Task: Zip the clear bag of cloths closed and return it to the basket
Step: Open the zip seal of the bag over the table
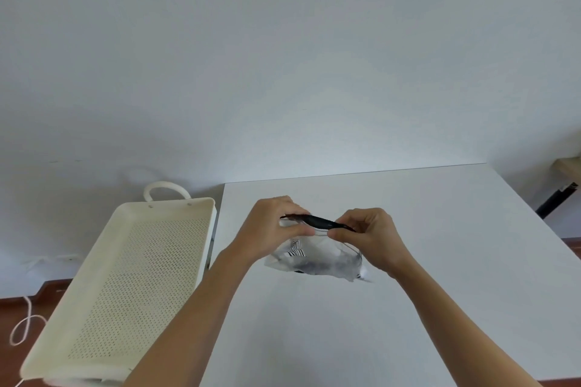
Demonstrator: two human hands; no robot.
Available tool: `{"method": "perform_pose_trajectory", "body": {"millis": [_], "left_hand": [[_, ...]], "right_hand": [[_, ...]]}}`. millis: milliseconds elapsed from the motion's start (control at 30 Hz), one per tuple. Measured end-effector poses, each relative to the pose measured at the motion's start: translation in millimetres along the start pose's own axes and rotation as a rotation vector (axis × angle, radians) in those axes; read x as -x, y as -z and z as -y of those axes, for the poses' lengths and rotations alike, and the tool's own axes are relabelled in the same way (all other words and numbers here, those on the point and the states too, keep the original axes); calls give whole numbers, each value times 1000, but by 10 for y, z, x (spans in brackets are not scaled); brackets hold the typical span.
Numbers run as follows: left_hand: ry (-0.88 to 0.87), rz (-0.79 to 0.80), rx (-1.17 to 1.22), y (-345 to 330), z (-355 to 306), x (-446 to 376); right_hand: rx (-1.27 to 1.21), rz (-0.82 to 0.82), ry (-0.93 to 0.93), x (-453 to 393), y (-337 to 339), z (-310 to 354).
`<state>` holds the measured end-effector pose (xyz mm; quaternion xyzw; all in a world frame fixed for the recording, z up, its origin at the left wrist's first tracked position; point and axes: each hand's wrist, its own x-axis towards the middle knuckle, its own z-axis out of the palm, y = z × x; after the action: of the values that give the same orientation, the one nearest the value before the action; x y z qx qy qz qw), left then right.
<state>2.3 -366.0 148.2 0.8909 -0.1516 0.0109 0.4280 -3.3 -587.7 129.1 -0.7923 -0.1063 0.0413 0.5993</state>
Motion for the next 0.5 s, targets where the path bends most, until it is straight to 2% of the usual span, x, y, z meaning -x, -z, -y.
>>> {"method": "perform_pose_trajectory", "body": {"millis": [67,233,300,367,500], "left_hand": [[-12,-66,7,-14,-27,-48],[-20,-187,34,22,-1,-105],[0,-220,23,26,32,-106],[16,-245,8,6,53,-103],[16,-267,18,-43,48,-87]], "right_hand": [[-47,41,-8,1,49,2],[-176,328,-136,132,212,-126],[-293,392,-145,182,210,-182],[-350,372,-139,193,204,-194],[-297,226,-115,148,206,-162]]}}
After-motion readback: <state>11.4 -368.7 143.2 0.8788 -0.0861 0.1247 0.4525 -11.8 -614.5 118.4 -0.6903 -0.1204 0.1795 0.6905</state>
